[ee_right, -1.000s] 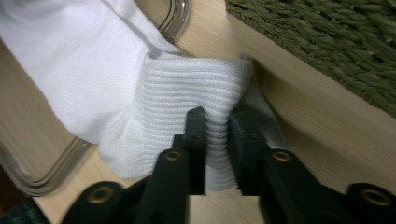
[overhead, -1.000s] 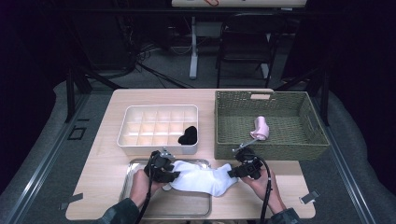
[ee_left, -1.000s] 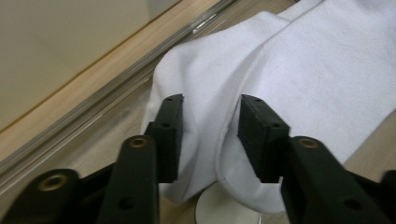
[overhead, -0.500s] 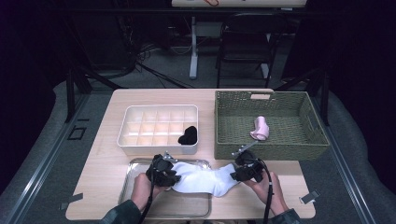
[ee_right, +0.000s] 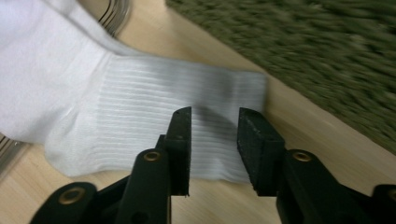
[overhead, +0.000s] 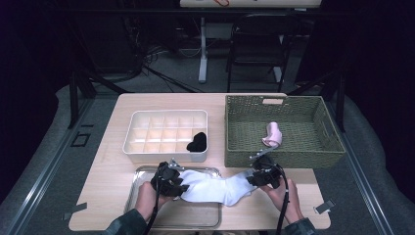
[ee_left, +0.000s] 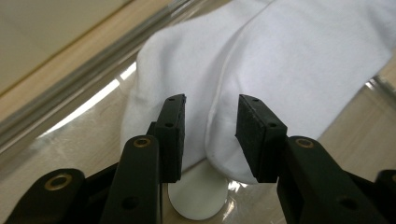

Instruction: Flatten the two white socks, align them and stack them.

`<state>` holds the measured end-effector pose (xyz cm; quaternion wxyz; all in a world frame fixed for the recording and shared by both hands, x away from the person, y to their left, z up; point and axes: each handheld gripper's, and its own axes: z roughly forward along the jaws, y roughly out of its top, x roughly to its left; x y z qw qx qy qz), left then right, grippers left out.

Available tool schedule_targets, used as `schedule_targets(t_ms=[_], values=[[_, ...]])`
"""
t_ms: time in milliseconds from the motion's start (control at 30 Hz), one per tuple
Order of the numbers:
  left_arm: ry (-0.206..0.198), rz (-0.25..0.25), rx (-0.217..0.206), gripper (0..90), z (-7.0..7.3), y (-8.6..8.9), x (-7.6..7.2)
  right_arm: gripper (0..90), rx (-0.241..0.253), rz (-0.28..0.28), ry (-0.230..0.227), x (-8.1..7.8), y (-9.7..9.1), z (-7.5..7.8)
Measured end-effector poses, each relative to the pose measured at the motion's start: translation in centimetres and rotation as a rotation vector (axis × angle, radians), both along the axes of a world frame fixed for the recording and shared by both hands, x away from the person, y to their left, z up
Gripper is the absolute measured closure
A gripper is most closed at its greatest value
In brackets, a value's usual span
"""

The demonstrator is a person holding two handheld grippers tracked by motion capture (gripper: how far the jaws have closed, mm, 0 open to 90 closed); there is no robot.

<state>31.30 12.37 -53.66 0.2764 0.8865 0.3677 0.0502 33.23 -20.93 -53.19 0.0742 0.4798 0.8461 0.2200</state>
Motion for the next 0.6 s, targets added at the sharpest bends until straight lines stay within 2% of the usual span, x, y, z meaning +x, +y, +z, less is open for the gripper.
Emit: schedule_targets(t_ms=[67, 100, 167, 300, 400, 533, 600], values=[[-0.002, 0.002, -0.001, 60.5, 0.2, 0.2, -0.1, 57.3, -0.014, -0.021, 0.025, 0.2, -0.6, -0.3], [0.006, 0.003, 0.0, 59.2, 0.2, 0.3, -0.1, 57.2, -0.034, -0.024, 0.036, 0.3, -0.7, -0.6], [0.023, -0.015, 0.01, 58.9, -0.1, 0.3, 0.0, 56.2, -0.043, -0.024, 0.056, 0.5, -0.5, -1.2], [0.041, -0.043, 0.06, 59.8, -0.8, -0.2, 0.0, 62.4, -0.062, -0.014, 0.061, 0.5, -0.1, -1.7], [0.038, -0.063, 0.082, 68.0, -1.1, -0.5, 0.0, 70.1, -0.051, -0.012, 0.071, 0.5, -0.2, -1.8], [0.028, -0.098, 0.097, 86.1, -1.1, -0.9, -0.3, 78.2, -0.05, 0.009, 0.078, 0.5, -0.1, -1.8], [0.027, -0.109, 0.097, 87.7, -1.1, -1.1, -0.5, 79.7, -0.045, 0.01, 0.077, 0.4, 0.0, -1.7]])
